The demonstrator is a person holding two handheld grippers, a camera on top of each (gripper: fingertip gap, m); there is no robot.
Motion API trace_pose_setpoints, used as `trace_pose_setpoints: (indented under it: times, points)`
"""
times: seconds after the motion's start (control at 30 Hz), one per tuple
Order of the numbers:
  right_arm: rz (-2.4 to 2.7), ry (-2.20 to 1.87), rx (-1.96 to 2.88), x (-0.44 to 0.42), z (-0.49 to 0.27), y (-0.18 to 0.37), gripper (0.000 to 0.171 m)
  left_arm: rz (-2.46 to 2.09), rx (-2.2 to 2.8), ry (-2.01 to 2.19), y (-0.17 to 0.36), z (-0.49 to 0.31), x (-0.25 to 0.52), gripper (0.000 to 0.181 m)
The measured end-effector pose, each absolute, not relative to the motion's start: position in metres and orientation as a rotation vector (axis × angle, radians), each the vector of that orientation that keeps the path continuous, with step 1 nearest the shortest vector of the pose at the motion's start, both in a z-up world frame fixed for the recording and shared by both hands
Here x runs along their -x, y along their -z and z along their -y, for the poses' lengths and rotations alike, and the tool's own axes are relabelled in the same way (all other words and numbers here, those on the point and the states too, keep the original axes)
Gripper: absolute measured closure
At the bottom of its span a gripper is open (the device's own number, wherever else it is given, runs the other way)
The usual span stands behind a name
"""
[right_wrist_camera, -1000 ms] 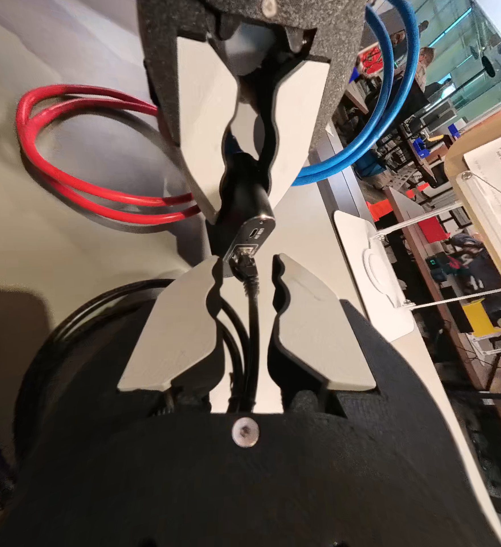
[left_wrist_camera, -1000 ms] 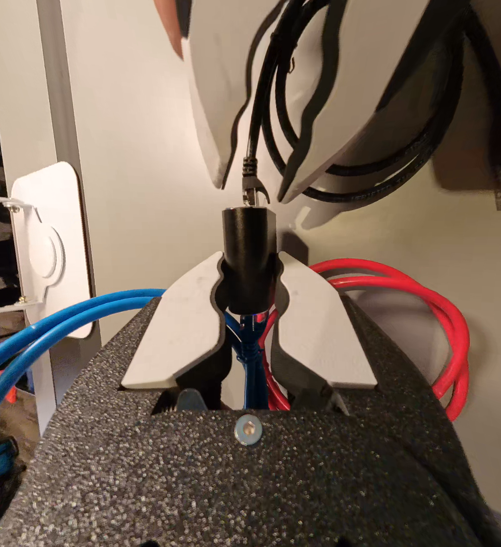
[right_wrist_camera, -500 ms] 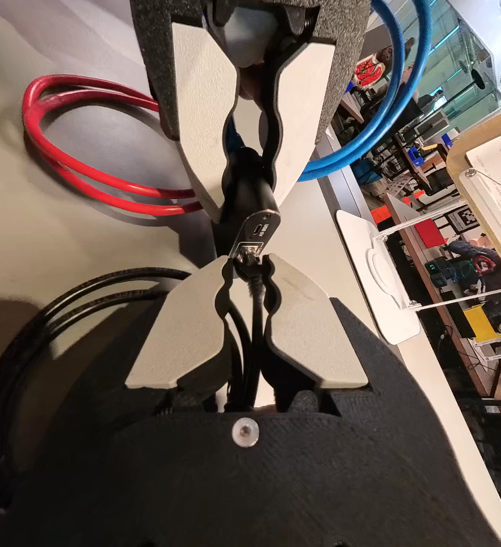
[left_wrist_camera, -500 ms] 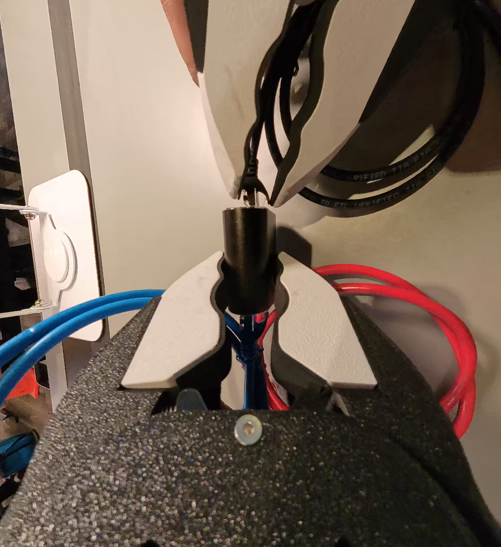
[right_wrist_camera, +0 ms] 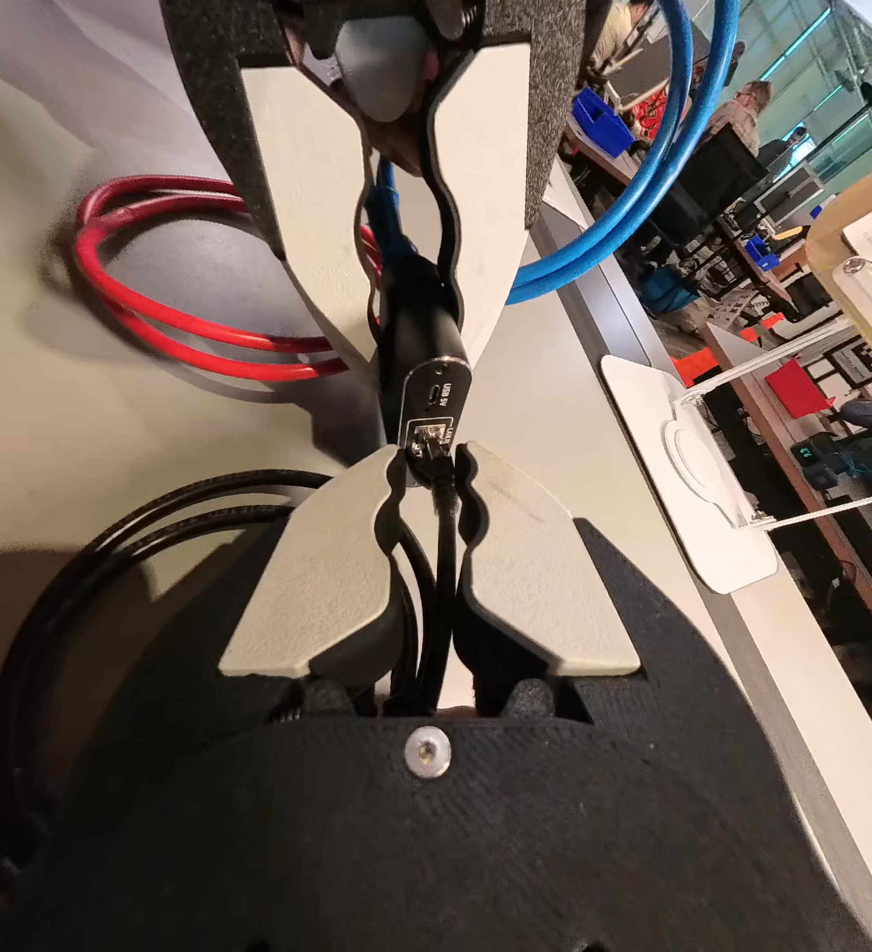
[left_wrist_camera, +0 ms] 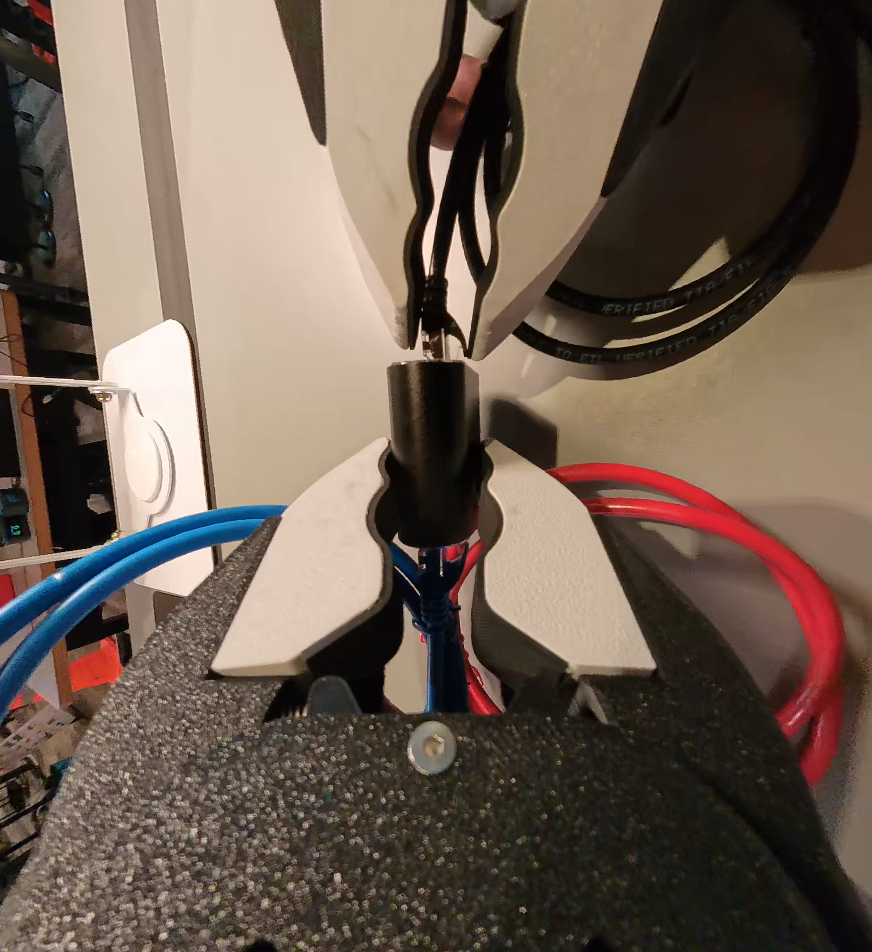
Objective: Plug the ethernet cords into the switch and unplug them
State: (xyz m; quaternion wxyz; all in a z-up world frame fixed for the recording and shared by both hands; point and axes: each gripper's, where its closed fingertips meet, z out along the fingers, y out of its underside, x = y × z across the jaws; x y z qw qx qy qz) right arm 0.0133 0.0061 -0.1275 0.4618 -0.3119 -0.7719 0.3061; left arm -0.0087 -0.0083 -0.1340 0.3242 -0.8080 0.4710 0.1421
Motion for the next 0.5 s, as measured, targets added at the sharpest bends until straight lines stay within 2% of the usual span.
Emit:
trace_pose_setpoints:
  times: [0.5]
  points:
    - [1.825,-0.717,0.73,-0.0123,-0.0084,0.1183,0.155,-1.188,2.098,-0.346,0.1286,0.0077,0.0067,0.154]
